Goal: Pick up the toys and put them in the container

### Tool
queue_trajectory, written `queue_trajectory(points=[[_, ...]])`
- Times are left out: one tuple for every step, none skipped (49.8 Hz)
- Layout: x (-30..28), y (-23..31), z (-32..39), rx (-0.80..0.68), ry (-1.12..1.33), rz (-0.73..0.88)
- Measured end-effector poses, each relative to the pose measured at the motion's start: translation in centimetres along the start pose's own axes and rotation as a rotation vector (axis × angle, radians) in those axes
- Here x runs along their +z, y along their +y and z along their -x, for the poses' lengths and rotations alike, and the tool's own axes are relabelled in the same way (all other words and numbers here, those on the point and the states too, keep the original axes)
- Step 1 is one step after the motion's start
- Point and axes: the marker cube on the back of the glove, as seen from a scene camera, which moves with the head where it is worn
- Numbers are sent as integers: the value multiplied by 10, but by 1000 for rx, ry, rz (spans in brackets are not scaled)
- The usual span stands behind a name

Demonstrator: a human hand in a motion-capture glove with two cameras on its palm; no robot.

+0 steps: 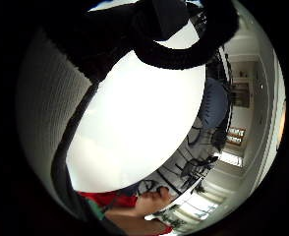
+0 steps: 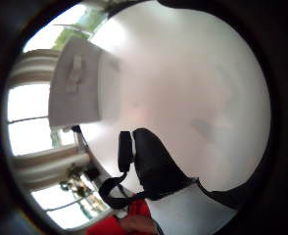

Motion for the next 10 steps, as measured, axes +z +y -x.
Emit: queue_trajectory(points=[[0, 1, 1, -2, -7, 0], [-1, 3, 1, -3, -13, 0], [-2, 4, 1, -5, -18, -1], [-2, 4, 1, -6, -21, -3], [-3, 4, 1, -6, -24, -4], [-4, 3, 0, -7, -26, -6], [-5, 2, -1, -6, -27, -8], [-6, 0, -2, -5, -28, -11], [-6, -1, -3, -3, -27, -14], [-7, -2, -4, -2, -27, -16]])
